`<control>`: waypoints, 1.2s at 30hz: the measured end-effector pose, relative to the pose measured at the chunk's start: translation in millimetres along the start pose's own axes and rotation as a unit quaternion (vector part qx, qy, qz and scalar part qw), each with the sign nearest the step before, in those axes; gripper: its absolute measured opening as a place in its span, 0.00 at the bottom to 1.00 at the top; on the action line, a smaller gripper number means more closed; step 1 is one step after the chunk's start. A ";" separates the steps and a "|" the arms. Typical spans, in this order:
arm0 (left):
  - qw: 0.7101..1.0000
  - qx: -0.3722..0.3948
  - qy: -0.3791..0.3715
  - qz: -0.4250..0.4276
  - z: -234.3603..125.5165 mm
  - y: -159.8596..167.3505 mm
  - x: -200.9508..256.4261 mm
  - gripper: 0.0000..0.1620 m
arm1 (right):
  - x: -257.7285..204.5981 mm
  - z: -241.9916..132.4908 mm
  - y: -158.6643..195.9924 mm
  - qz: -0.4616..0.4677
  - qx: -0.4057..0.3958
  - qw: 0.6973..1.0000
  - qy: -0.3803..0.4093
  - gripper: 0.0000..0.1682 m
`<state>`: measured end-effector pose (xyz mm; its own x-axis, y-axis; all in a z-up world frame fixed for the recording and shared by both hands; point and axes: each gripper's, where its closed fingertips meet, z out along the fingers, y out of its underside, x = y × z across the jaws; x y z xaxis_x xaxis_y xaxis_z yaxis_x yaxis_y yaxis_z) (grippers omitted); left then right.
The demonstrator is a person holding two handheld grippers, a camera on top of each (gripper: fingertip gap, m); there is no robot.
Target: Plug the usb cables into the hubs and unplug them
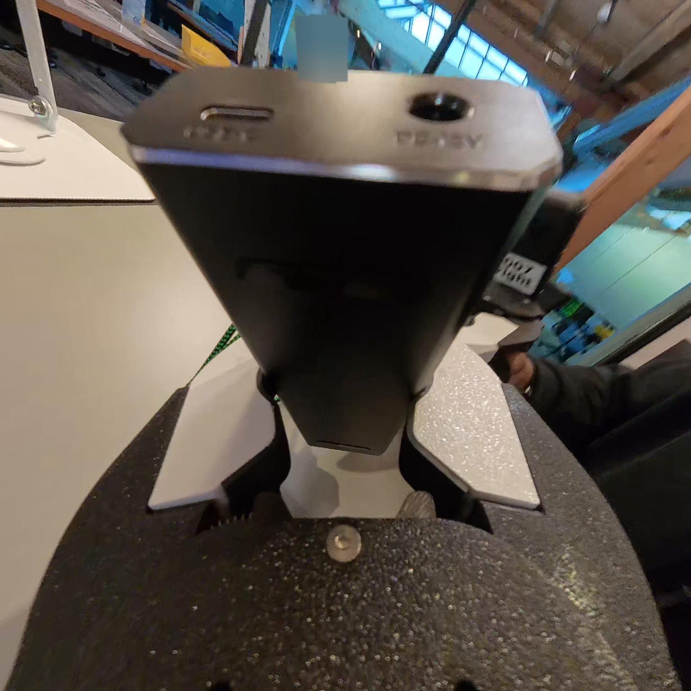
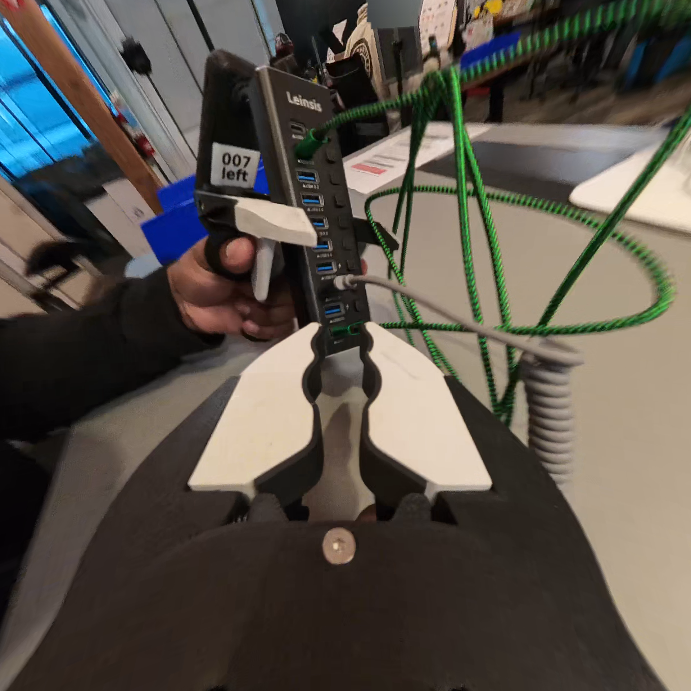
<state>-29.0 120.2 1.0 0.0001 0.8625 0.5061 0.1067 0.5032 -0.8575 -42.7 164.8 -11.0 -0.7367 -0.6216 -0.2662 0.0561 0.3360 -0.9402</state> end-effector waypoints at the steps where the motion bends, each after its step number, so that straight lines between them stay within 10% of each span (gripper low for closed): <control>1: 1.000 -0.015 -0.005 0.025 -2.0 2.0 1.1 0.45 | -1.3 -1.5 -3.9 -0.043 0.003 0.999 0.010 0.11; 15: 0.932 -0.127 0.027 0.338 -2.9 32.4 51.2 0.45 | -34.4 15.2 17.6 -0.338 -0.069 0.937 0.057 0.19; 36: 0.900 -0.132 0.128 0.395 -4.2 59.1 79.0 0.45 | -59.0 7.2 40.0 -0.273 -0.087 0.952 -0.107 0.09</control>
<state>-18.5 217.9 -9.4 0.4048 0.8877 -0.2193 0.2057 -0.3221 -0.9241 7.8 209.9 -34.4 -0.4685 -0.8612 0.1969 -0.4210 0.0217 -0.9068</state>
